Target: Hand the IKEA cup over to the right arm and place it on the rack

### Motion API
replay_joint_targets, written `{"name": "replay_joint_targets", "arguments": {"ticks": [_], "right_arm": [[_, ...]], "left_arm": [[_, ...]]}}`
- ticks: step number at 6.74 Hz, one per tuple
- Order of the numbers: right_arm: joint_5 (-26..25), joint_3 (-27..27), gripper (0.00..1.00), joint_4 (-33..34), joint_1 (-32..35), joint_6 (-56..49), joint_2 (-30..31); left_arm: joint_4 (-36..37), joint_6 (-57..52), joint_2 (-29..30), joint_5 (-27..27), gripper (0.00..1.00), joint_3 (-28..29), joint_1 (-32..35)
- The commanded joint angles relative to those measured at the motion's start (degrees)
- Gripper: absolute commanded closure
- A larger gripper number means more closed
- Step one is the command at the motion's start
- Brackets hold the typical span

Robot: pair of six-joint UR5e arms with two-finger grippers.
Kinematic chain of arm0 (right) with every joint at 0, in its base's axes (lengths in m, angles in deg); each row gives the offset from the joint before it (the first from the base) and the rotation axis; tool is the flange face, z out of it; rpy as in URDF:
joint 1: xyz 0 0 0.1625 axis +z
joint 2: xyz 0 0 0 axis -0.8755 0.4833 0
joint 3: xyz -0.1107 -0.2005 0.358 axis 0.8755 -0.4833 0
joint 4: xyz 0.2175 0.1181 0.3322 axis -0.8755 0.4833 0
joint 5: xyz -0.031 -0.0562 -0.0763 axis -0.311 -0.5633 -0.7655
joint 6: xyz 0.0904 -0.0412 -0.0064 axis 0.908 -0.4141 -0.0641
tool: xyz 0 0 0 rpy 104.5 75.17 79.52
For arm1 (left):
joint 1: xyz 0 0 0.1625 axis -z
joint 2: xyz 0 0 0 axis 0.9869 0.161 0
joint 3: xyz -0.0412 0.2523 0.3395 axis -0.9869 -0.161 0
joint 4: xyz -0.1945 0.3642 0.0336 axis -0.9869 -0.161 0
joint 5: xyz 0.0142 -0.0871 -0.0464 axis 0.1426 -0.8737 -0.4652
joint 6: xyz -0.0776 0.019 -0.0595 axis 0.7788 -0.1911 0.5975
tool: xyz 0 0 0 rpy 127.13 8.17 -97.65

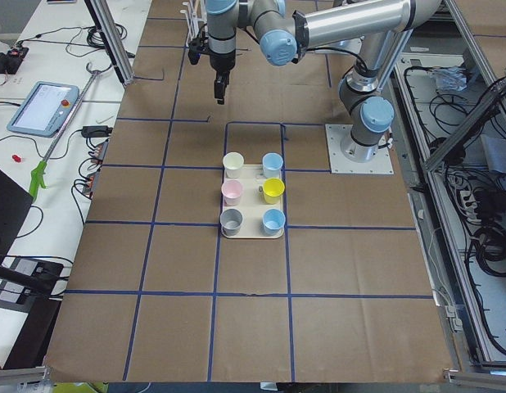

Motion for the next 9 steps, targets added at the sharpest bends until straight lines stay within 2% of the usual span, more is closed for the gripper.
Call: {"name": "replay_joint_targets", "arguments": {"ticks": [1, 3, 5, 7, 9], "right_arm": [[0.02, 0.0, 0.0, 0.0, 0.06, 0.0, 0.0], [0.02, 0.0, 0.0, -0.09, 0.06, 0.0, 0.0], [0.02, 0.0, 0.0, -0.17, -0.03, 0.0, -0.09], [0.02, 0.0, 0.0, -0.17, 0.06, 0.0, 0.0], [0.11, 0.0, 0.0, -0.09, 0.06, 0.0, 0.0]], "left_arm": [[4.14, -3.07, 0.61, -0.02, 0.0, -0.75, -3.39], [5.2, -2.74, 0.88, -0.11, 0.0, -3.46, -5.51], [5.64, -2.3, 0.7, -0.11, 0.0, -4.26, -5.52], [5.73, 0.68, -0.08, -0.28, 0.0, -7.67, -5.08], [7.73, 1.48, 2.27, -0.46, 0.0, -9.62, -4.99]]}}
